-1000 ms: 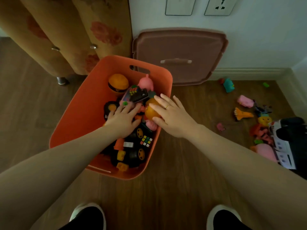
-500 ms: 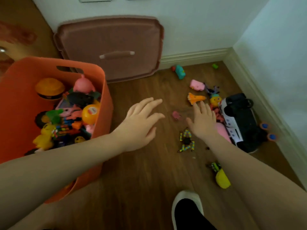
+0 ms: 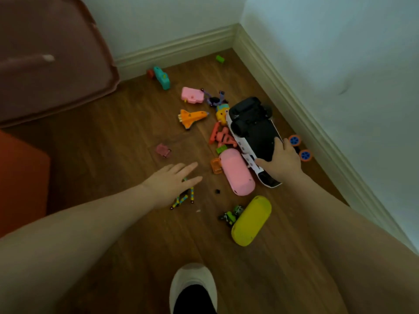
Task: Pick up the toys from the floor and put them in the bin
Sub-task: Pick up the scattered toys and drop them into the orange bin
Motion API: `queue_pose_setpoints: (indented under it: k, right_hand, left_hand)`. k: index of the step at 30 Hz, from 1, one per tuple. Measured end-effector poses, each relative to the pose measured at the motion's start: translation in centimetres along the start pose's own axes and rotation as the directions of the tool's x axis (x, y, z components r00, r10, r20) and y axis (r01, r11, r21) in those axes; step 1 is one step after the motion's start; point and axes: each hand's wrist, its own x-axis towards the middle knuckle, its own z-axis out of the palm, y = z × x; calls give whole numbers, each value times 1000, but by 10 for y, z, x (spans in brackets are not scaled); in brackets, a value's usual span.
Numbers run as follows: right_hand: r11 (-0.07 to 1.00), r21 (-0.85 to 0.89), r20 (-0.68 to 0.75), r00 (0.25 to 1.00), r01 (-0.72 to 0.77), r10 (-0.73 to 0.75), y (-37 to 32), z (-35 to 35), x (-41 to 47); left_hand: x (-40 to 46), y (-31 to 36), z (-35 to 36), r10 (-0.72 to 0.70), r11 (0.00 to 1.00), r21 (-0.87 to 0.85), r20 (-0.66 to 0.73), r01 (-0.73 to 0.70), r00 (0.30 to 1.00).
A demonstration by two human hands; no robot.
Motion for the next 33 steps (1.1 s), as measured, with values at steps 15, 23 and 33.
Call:
queue_pose_setpoints:
  k: [15, 23, 33]
  right_hand:
    - [1000, -2, -14, 1000, 9, -9, -1, 22, 24]
    - [970, 189, -11, 987, -154, 159, -28, 26, -4]
    - [379, 925, 121, 956, -11, -268, -148, -31, -83]
  left_hand:
    - [30, 6, 19, -267, 920, -258, 136, 294, 954]
    - [-10, -10, -5, -366, 196, -963, 103, 185, 925]
    - [-144, -84, -53, -474, -300, -921, -82, -248, 877]
